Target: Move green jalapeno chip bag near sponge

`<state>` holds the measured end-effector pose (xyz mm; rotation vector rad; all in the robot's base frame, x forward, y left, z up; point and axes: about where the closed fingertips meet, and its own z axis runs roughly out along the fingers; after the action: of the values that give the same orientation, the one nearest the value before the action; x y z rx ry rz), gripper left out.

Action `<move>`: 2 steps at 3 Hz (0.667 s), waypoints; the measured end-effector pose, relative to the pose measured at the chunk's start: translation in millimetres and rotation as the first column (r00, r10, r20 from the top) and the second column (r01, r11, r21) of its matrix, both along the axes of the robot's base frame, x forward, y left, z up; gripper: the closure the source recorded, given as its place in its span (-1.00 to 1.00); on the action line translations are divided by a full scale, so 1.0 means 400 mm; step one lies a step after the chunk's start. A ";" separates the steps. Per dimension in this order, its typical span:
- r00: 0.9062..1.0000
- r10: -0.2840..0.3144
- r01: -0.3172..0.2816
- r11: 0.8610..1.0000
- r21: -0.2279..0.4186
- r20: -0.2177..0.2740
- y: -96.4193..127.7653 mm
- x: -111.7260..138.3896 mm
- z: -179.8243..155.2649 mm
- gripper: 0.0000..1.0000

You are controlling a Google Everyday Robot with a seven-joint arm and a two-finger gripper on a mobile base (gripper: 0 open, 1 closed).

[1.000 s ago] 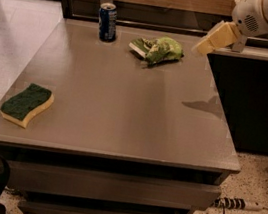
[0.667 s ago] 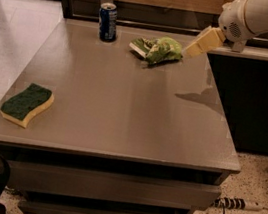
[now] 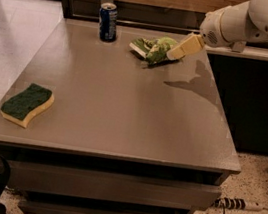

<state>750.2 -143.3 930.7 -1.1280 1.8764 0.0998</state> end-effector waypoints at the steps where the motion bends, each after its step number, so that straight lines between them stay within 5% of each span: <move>1: 1.000 0.015 -0.015 0.999 0.047 0.001 0.049 0.062 -0.034 -1.00; 2: 0.999 0.033 -0.032 0.996 0.084 -0.016 0.093 0.092 -0.069 -1.00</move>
Offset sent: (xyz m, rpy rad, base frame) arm 0.0499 0.0528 -0.0388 0.1270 0.0317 0.0469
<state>786.8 -106.0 903.0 -1.1039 1.8525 0.2056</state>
